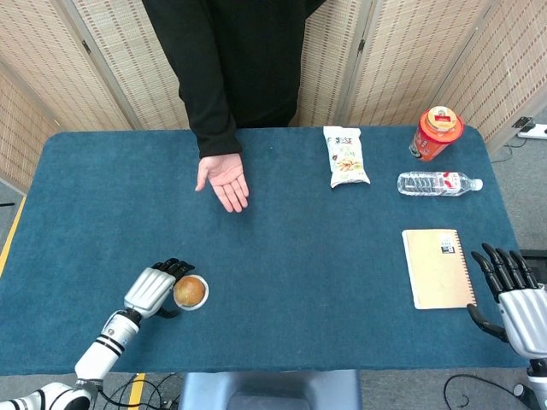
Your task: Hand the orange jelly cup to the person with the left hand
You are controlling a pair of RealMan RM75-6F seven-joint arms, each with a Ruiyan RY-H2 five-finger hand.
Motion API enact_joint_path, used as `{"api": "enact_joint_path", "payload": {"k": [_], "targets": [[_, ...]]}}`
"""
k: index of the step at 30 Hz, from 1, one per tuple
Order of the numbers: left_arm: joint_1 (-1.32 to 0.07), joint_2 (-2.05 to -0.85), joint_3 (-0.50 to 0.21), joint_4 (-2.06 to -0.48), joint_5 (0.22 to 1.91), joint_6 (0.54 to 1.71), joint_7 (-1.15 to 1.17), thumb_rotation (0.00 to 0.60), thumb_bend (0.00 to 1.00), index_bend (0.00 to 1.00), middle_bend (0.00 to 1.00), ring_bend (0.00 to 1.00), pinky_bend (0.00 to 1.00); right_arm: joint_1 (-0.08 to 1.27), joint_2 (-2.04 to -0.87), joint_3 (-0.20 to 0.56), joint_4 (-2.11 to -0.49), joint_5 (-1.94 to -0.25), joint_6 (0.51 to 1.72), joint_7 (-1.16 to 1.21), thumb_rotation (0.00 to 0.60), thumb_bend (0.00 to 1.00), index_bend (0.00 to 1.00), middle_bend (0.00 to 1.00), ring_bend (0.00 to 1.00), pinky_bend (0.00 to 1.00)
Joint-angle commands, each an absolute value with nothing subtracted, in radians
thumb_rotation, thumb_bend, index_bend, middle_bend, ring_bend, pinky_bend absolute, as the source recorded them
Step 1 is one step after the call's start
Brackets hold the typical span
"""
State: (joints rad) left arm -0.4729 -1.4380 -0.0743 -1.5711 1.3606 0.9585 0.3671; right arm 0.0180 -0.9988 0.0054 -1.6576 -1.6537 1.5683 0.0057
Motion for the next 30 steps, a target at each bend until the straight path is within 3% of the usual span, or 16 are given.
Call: {"api": "enact_joint_path", "payload": {"k": [1, 9, 23, 30], "targets": [[-0.489, -1.458, -0.072, -1.592, 1.327, 0.954, 0.422, 0.6, 0.19, 0.2, 0.22, 0.17, 0.32, 0.017, -0.994, 0.002, -1.654, -1.662, 1.574, 0.018, 0.6, 0.25, 0.0, 0.0, 0.0, 0.0], [-0.517, -1.497, -0.075, -1.587, 1.255, 0.945, 0.48, 0.6, 0.19, 0.3, 0.29, 0.22, 0.44, 0.001, -0.99, -0.004, -1.639, -1.686, 1.615, 0.049, 0.6, 0.25, 0.0, 0.0, 0.0, 0.0], [-0.504, -1.567, -0.071, -1.413, 1.351, 1.048, 0.295, 0.6, 0.25, 0.6, 0.7, 0.54, 0.77, -0.002, -1.001, -0.001, -1.64, -1.685, 1.62, 0.023, 0.6, 0.25, 0.0, 0.0, 0.0, 0.0], [-0.494, -1.495, -0.082, -1.569, 1.355, 1.129, 0.462, 0.6, 0.26, 0.62, 0.74, 0.57, 0.79, 0.0, -0.995, -0.005, -1.638, -1.689, 1.614, 0.036, 0.6, 0.25, 0.0, 0.0, 0.0, 0.0]]}}
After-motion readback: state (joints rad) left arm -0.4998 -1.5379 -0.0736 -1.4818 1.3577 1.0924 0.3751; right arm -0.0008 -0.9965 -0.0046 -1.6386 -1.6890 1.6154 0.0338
